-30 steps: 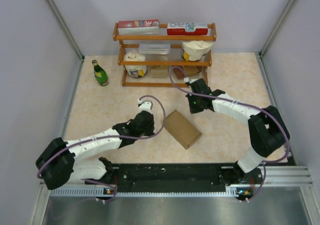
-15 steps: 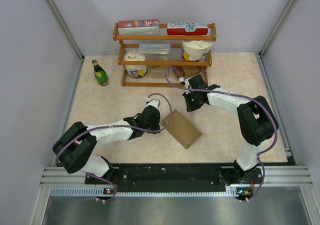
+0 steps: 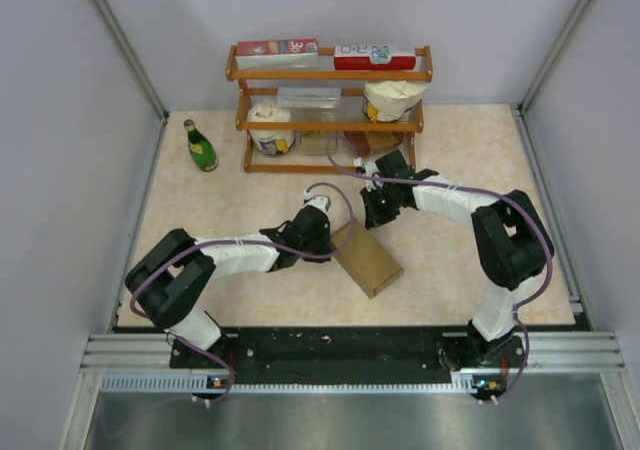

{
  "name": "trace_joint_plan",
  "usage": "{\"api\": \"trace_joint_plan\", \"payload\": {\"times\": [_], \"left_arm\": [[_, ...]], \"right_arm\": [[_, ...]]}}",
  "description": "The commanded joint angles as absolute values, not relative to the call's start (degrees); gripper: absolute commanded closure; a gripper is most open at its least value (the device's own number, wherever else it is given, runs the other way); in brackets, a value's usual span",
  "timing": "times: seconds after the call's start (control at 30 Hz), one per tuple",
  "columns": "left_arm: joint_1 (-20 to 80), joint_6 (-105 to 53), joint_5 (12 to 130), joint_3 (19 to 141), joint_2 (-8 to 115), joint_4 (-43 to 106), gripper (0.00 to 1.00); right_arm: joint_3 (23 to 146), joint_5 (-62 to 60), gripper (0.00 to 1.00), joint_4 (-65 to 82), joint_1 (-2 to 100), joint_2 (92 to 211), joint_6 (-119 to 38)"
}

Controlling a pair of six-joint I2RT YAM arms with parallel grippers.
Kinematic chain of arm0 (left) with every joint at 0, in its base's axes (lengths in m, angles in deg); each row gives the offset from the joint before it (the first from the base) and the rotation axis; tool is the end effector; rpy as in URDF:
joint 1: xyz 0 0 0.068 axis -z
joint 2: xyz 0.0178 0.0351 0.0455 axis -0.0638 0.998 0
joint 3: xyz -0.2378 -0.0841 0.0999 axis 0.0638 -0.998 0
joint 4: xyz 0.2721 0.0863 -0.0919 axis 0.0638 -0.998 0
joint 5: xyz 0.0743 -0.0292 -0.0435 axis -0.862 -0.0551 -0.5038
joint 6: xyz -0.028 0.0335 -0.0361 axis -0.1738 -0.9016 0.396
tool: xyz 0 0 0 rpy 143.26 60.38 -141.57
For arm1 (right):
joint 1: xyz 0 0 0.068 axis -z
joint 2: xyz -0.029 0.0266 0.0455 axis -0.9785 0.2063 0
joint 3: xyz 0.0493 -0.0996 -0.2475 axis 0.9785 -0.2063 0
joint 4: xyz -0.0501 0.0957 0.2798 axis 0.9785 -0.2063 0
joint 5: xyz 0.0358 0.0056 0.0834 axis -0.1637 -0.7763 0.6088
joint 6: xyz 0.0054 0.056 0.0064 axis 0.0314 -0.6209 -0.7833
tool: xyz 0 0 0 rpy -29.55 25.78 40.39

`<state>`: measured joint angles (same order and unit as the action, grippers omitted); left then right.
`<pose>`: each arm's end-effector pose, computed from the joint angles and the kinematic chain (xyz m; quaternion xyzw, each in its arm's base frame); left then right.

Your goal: Fold the paper box

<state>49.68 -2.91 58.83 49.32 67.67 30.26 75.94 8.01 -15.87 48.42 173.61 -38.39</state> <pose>0.2314 -0.2360 0.1174 0.0772 0.9294 -0.2096 0.2938 0.3415 0.2080 0.1515 -0.2451 0.9262 0.2106 0.1940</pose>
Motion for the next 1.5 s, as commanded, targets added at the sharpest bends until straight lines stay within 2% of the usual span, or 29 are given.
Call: {"api": "trace_joint_plan", "payload": {"times": [0.0,0.4,0.5,0.67,0.8,0.97,1.1,1.47], "left_arm": [[49.5,-3.7,59.0,53.2,69.5,32.6,1.0],[49.5,-4.5,61.4,56.7,73.3,33.2,1.0],[49.5,-4.6,59.6,56.3,72.2,31.6,1.0],[49.4,-3.8,55.0,51.7,66.2,26.5,1.0],[49.9,-2.3,54.5,47.1,59.8,23.8,0.99],[56.8,1.2,53.4,42.9,53.5,23.7,1.0],[65.4,5.8,50.7,44.4,56.2,24.3,1.0],[69.7,9.0,51.7,51.3,67.7,28.3,1.0]], "right_arm": [[76.5,10.5,1.0,-14.4,47.0,173.4,-37.6],[73.6,14.9,1.0,-11.3,45.0,171.2,-42.4],[72.6,9.2,1.0,-11.4,45.2,169.4,-44.4],[68.6,-7.8,1.0,-14.8,46.6,163.4,-50.9],[60.9,-11.5,1.0,-15.5,47.8,155.3,-56.1],[51.1,-10.0,1.0,-16.4,47.8,145.6,-61.9],[46.2,-7.5,1.0,-16.5,47.7,140.0,-64.9],[44.5,-2.5,1.0,-13.6,46.6,142.0,-63.1]]}}
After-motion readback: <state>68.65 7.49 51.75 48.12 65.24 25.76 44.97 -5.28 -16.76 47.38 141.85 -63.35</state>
